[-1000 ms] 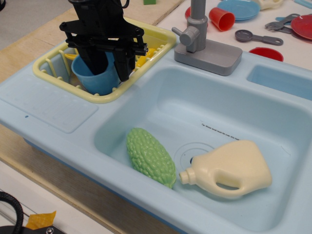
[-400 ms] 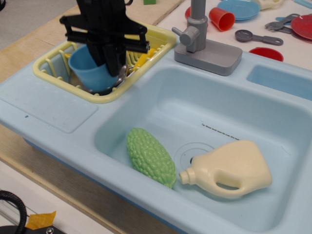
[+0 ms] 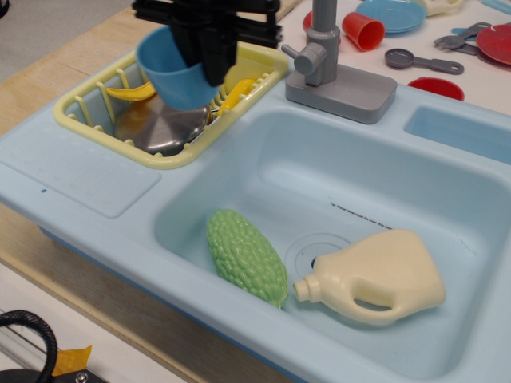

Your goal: Put cup from anywhere into sink

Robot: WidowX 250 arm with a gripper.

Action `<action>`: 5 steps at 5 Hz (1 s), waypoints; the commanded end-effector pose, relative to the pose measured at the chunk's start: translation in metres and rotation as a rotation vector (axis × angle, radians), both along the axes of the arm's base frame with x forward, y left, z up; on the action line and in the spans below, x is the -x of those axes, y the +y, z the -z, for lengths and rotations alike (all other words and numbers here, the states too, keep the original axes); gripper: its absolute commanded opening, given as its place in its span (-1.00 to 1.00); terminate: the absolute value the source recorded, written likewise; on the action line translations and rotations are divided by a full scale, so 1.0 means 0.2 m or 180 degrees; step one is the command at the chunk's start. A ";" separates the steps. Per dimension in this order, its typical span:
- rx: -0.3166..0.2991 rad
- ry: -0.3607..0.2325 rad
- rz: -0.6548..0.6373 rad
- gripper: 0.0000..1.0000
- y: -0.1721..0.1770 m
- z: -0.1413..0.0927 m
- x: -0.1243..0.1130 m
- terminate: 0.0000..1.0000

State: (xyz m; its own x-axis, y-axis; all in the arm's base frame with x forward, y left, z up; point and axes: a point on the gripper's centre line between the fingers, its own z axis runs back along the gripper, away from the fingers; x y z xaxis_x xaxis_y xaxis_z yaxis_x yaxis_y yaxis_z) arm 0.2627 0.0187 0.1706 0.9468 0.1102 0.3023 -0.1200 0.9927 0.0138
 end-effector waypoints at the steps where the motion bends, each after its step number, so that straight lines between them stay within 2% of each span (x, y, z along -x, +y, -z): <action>1: 0.0233 -0.0157 0.0262 -1.00 -0.21 0.00 -0.12 -1.00; 2: 0.0400 -0.0087 0.0270 -1.00 -0.29 0.05 -0.11 -1.00; 3: 0.0545 -0.0032 0.0179 1.00 -0.34 0.11 -0.06 -1.00; 4: 0.0615 0.0002 0.0078 1.00 -0.35 0.13 -0.01 -1.00; 5: 0.0615 0.0002 0.0078 1.00 -0.35 0.13 -0.01 -1.00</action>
State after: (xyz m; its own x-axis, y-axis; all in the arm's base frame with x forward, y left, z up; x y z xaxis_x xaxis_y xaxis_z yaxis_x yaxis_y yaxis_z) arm 0.2605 -0.0512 0.1358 0.9592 0.1435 0.2438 -0.1040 0.9804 -0.1676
